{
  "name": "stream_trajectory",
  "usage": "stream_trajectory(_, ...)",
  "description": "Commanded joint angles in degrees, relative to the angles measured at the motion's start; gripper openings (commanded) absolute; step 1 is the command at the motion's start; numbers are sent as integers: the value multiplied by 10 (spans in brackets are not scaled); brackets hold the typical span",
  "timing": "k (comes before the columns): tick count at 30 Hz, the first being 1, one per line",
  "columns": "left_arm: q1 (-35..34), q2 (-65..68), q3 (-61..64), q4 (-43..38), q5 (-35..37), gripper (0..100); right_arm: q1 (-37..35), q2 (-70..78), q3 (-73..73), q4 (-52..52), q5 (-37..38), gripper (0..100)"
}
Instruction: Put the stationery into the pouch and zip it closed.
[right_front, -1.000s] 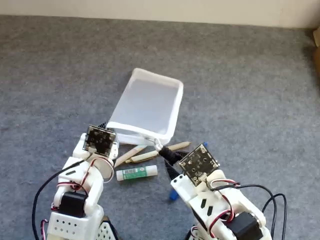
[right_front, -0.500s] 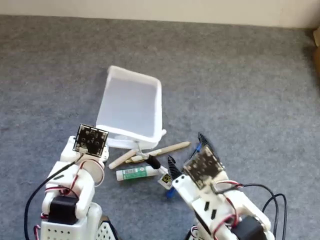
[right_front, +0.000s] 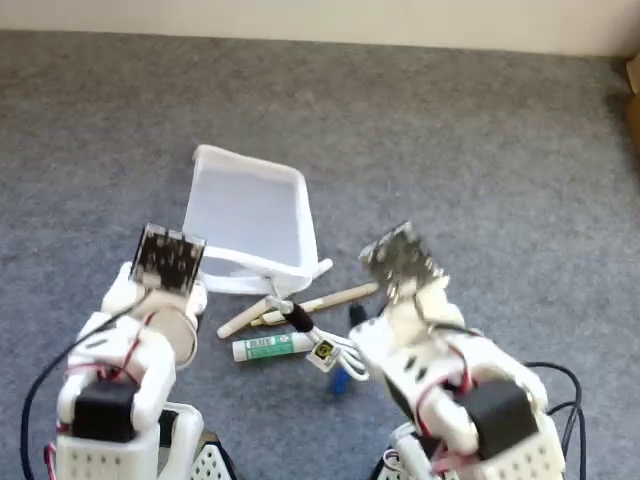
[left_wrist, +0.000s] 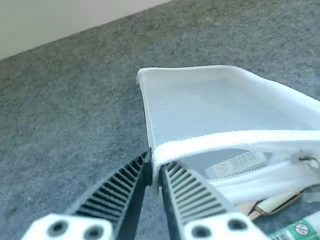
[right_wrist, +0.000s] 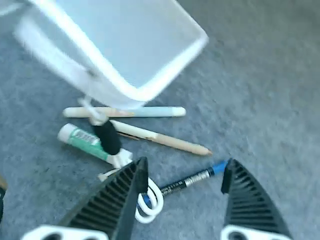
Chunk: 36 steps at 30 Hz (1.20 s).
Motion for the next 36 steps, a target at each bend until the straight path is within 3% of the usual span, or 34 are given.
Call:
stream_trajectory(1, -8, 138, -107, 25, 11, 7, 54, 53, -36, -24, -22, 209)
stream_trajectory(6, -6, 260, -244, 92, 34, 8, 70, 95, -36, -42, -37, 209)
stream_trajectory(13, -5, 327, -422, 183, 106, 8, 128, 138, -36, -60, -96, 209)
stream_trajectory(20, -5, 436, -579, 257, 133, 8, 142, 195, -39, -61, -103, 209)
stream_trajectory(27, -7, 586, -643, 271, 152, 8, 145, 278, -40, -61, -104, 209)
stream_trajectory(36, -36, 643, -662, 268, 195, 8, 145, 364, -41, -102, -192, 209)
